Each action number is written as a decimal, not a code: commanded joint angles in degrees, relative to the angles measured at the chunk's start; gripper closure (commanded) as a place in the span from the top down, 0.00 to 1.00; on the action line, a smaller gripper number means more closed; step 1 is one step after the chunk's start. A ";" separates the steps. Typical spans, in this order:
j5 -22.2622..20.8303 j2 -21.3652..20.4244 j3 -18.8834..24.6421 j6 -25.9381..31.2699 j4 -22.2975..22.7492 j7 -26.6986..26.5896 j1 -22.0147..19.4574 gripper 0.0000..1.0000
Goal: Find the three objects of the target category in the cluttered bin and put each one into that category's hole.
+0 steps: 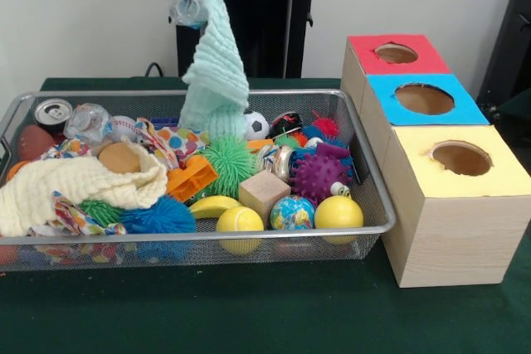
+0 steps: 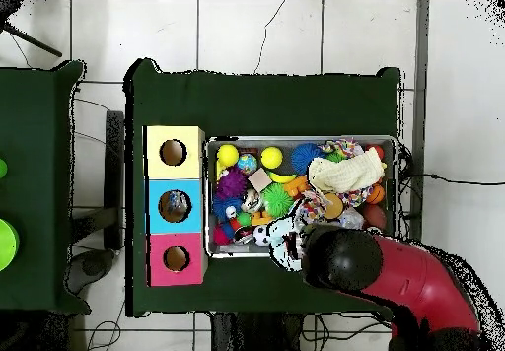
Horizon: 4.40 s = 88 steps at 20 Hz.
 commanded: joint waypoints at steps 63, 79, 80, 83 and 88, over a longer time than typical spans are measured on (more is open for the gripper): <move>-3.99 30.84 14.98 12.70 -35.81 -9.85 6.96 0.00; -8.71 37.84 16.92 19.32 -45.42 -13.62 4.45 0.00; -8.90 38.20 16.94 19.45 -45.57 -13.80 4.03 0.00; -9.26 40.02 17.52 19.97 -46.49 -14.72 2.82 0.00; -9.89 42.40 18.43 21.12 -47.97 -16.13 1.16 0.00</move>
